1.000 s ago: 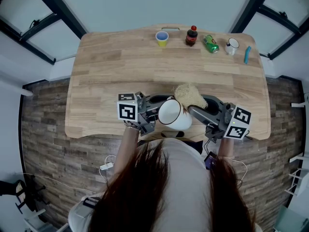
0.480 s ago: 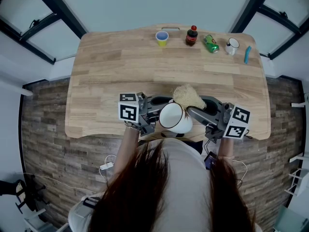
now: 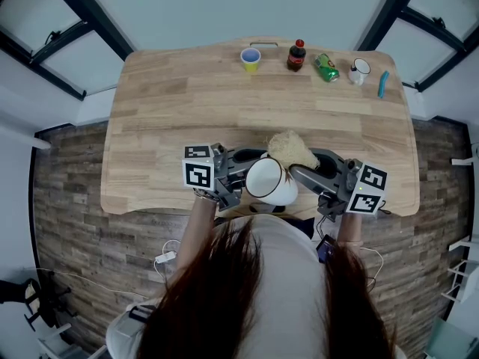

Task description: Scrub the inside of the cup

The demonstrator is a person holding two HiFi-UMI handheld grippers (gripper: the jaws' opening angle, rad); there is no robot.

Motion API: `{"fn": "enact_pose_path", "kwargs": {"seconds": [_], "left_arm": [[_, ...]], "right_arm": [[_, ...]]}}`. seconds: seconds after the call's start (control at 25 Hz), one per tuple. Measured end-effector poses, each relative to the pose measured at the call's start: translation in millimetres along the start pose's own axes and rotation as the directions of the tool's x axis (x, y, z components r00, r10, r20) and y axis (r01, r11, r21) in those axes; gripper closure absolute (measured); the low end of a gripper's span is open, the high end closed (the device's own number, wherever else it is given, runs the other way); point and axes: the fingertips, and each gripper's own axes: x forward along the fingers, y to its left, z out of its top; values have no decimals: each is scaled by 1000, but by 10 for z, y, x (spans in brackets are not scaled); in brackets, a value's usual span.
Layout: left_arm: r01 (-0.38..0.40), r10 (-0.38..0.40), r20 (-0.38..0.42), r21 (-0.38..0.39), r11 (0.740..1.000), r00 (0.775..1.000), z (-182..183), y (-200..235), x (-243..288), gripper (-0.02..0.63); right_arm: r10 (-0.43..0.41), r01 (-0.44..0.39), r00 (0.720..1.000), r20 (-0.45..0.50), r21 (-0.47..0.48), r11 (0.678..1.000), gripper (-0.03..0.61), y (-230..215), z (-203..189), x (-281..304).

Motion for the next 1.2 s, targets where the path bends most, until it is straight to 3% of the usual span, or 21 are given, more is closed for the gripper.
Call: {"fn": "enact_pose_path", "kwargs": {"seconds": [0.2,0.72,1.2], "left_arm": [[-27,27,28,7,1000,999,38,45,-13,568],[-134,139,88,-63,989,986,80,277,-132,569],[-278,300,151,-149,949,942,182,540,-254,569]], "right_arm": [[-10,10,1000,14,-9,1000,437,-8,23,-30],[-116,116,993,9,-79,990,439,-127,26,-28],[-260,265,964,49,-191,945,439,-287,110,-5]]}}
